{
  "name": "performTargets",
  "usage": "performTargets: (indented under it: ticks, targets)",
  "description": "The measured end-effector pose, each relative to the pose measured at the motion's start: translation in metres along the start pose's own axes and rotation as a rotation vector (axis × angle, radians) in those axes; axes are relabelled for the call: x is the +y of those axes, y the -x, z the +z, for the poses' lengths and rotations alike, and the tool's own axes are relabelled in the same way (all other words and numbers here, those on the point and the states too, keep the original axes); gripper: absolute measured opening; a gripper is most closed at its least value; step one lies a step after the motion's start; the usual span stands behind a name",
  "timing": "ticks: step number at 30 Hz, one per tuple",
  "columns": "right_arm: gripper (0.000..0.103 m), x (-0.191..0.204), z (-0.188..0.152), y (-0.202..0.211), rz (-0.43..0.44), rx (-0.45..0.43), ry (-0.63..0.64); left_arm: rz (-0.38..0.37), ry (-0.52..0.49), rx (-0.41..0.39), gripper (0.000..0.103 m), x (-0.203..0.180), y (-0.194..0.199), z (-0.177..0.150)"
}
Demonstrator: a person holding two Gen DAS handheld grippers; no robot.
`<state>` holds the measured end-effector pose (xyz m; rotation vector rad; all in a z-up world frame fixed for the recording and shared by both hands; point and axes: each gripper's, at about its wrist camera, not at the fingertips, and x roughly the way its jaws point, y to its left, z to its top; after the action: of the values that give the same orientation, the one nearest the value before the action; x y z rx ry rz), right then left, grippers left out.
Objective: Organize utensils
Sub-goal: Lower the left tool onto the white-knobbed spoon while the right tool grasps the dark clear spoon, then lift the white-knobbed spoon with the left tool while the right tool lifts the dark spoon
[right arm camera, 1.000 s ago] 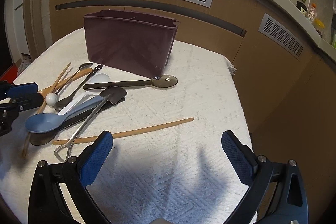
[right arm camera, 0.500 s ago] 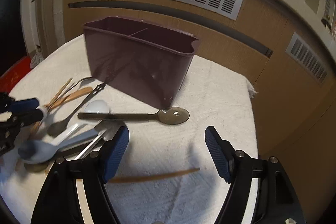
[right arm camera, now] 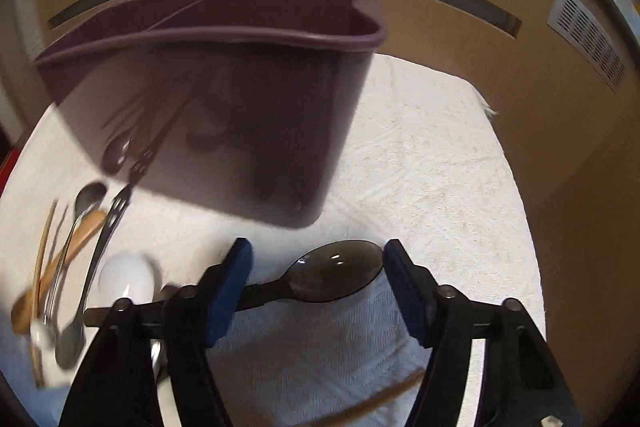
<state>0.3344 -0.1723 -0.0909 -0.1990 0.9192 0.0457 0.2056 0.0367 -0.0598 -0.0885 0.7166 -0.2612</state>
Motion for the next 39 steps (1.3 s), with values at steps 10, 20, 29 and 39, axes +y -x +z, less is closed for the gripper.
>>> performTargets:
  ticks: [10, 20, 29, 39]
  targets:
    - [0.043, -0.005, -0.057, 0.039, -0.027, -0.06, 0.211, -0.036, -0.073, 0.106, 0.025, -0.029, -0.031, -0.013]
    - [0.081, -0.048, -0.078, 0.063, -0.046, -0.111, -0.077, 0.051, -0.094, 0.117, 0.022, -0.033, -0.048, -0.012]
    - [0.078, -0.064, -0.082, 0.04, -0.049, 0.002, -0.298, 0.031, -0.079, -0.087, 0.022, -0.024, 0.018, 0.01]
    - [0.008, -0.04, -0.07, 0.05, 0.038, -0.108, -0.12, -0.019, -0.069, -0.128, 0.022, -0.029, 0.044, 0.017]
